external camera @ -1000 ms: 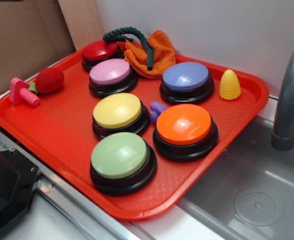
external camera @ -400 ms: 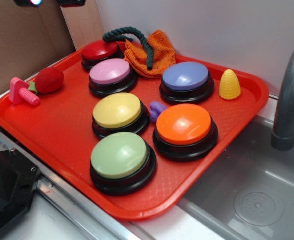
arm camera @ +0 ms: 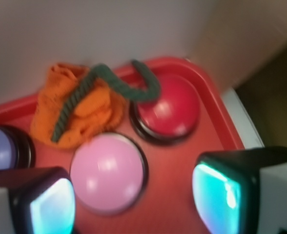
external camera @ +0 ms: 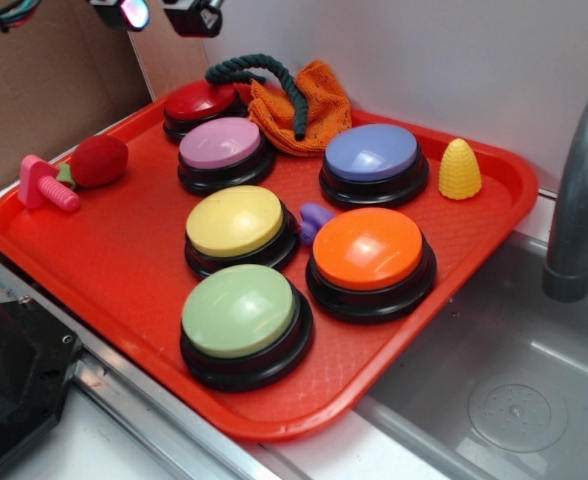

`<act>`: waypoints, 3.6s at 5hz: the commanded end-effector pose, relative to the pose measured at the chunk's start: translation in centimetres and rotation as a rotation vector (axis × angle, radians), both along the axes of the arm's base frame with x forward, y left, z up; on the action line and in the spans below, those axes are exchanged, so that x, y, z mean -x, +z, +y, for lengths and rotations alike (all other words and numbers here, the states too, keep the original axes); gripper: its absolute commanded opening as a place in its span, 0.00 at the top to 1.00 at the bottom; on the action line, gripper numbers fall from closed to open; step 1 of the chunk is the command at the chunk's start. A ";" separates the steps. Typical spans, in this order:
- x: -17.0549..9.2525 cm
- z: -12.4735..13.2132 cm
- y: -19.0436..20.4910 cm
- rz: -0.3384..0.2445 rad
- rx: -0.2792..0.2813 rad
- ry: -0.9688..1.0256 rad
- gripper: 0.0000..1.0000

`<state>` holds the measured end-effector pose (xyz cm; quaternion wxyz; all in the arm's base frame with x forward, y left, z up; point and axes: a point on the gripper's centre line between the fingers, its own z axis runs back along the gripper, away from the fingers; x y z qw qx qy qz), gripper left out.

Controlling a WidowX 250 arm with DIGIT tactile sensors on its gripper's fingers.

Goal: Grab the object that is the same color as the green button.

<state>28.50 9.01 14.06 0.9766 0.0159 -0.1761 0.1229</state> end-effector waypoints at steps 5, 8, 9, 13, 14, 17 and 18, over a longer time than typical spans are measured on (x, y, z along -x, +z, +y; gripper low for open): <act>-8.2 3.1 -4.8 -0.012 0.146 -0.310 0.00; -7.9 3.9 -4.7 0.002 0.175 -0.350 1.00; -7.8 4.4 -4.1 -0.024 0.233 -0.348 1.00; -2.4 0.9 3.0 -0.024 0.159 -0.183 1.00; 0.2 -1.0 5.0 -0.035 0.159 -0.154 1.00; 7.9 -7.7 4.0 0.055 0.163 -0.248 1.00; 8.3 -8.3 3.6 0.059 0.090 -0.186 1.00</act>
